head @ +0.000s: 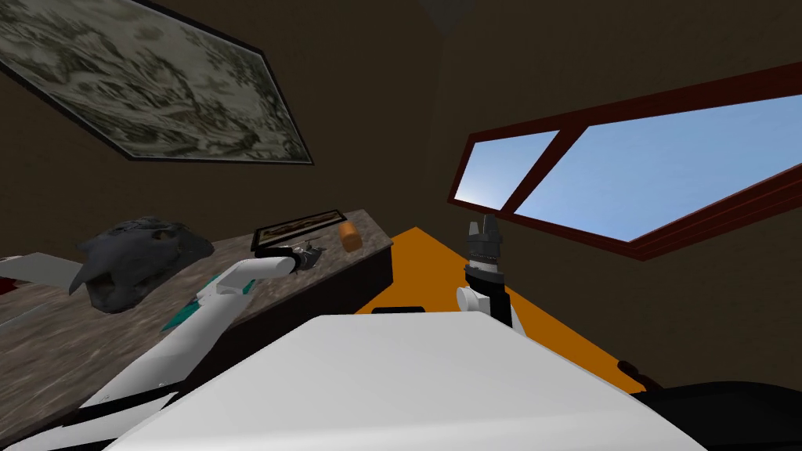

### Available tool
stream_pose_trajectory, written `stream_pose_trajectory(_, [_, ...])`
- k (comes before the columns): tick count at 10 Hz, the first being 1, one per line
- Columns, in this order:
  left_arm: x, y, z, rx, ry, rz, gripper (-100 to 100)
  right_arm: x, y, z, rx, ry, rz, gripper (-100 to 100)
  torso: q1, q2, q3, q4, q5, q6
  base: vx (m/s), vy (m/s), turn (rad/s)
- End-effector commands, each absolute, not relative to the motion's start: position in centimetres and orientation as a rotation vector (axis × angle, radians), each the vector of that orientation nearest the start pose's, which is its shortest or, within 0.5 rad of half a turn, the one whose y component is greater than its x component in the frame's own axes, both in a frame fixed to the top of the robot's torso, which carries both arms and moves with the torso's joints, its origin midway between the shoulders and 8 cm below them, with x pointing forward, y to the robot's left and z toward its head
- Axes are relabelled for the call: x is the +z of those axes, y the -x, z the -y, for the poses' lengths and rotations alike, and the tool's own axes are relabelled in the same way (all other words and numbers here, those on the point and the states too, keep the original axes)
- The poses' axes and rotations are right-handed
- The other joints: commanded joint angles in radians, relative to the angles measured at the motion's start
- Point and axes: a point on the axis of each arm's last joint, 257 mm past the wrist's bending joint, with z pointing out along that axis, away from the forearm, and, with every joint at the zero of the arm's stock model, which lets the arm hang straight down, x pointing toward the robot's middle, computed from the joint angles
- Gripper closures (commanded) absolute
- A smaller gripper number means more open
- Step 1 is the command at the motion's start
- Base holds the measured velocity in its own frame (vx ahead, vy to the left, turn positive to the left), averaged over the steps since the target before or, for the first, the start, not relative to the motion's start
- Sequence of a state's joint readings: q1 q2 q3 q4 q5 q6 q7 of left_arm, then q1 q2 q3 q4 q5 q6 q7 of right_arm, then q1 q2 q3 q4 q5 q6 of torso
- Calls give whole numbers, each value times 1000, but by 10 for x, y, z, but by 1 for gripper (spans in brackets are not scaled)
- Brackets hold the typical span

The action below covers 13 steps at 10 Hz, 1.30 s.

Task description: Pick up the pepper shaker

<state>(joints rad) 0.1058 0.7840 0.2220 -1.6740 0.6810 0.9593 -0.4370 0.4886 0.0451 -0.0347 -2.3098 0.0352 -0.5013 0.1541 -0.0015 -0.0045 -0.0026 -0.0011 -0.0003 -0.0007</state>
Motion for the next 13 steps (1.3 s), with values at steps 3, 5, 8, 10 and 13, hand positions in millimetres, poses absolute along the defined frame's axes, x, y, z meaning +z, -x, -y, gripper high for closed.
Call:
stream_pose_trajectory(3, [-297, -397, -560, -180, 1479, -2041, -100, 42, -336, 288, 1111, -576, -602, 0, 1, 1, 0, 0, 0, 0, 64, -25, -51])
stream_pose_trajectory(5, [-299, -382, -579, -110, 1525, -2064, -100, 42, -336, 289, 1111, -576, -602, 0, 1, 0, 0, 0, 0, 0, 74, -12, -36])
stream_pose_trajectory(8, [-300, -364, -597, -37, 1577, -2088, -100, 42, -336, 288, 1111, -576, -602, 0, 0, -1, -1, 0, 0, 0, 79, -22, -32])
stream_pose_trajectory(10, [-294, -340, -628, 73, 1648, -2101, -100, 42, -336, 289, 1111, -576, -602, 0, 2, -1, 0, 0, 0, 0, 105, -3, -60])
stream_pose_trajectory(13, [-290, -309, -658, 191, 1742, -2102, -100, 42, -336, 289, 1111, -576, -602, 0, 1, -1, -1, 0, 0, 0, 98, -15, -30])
